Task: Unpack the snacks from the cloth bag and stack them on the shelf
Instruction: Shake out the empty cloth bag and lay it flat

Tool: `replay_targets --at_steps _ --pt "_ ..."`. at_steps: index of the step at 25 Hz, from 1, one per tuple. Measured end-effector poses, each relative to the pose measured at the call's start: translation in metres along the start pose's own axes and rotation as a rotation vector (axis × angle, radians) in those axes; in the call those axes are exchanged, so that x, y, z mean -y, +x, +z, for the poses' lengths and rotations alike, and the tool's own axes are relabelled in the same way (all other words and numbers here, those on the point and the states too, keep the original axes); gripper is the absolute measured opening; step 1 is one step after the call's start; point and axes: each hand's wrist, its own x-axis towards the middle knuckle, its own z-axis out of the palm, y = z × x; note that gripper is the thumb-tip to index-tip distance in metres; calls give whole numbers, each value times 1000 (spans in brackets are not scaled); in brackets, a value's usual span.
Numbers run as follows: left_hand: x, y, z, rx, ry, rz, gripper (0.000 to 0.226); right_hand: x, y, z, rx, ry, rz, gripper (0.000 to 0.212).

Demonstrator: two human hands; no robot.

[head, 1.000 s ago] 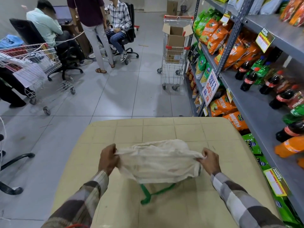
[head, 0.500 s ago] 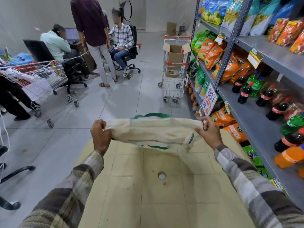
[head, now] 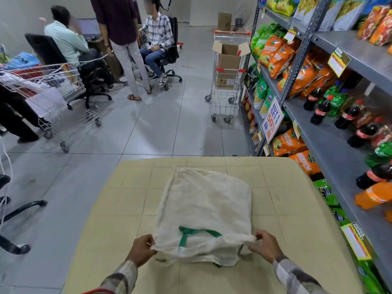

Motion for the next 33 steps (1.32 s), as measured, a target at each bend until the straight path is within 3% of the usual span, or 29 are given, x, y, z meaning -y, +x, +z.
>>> replay_targets --at_steps 2,5,7,9,12,15,17,21,23,25,27,30,31,33 --pt "12 -8 8 -14 15 15 32 -20 -4 4 5 -79 -65 32" --pt "21 -14 5 -97 19 51 24 -44 -3 2 -166 -141 -86 39" --pt "23 -17 2 -198 5 84 7 -52 -4 6 -376 -23 -5 38" --pt "24 -24 6 -240 -34 80 15 -47 -4 14 -528 207 69 38" --pt "25 -38 21 -174 -47 39 20 -32 2 32 -471 577 151 26" --pt "34 -48 32 -107 22 17 13 -28 5 37 -391 642 156 12" --pt "38 -55 35 -111 58 41 11 -33 -1 34 -386 550 144 20" --pt "53 -59 43 -40 289 276 68 -72 -22 32 -369 87 -43 41" --pt "59 -64 43 69 423 384 76 -99 -31 34 -346 -57 -65 54" --pt "65 -65 43 177 470 389 72 -111 -41 39 -304 -58 -18 49" --pt "67 -68 43 279 543 386 54 -108 -50 48 -242 21 47 59" --pt "72 -65 52 152 660 542 20 -108 -50 66 -170 -95 60 110" --pt "76 -61 58 161 715 549 29 -106 -51 66 -88 -226 38 114" --pt "77 -55 65 124 811 584 32 -106 -46 59 38 -389 -1 77"
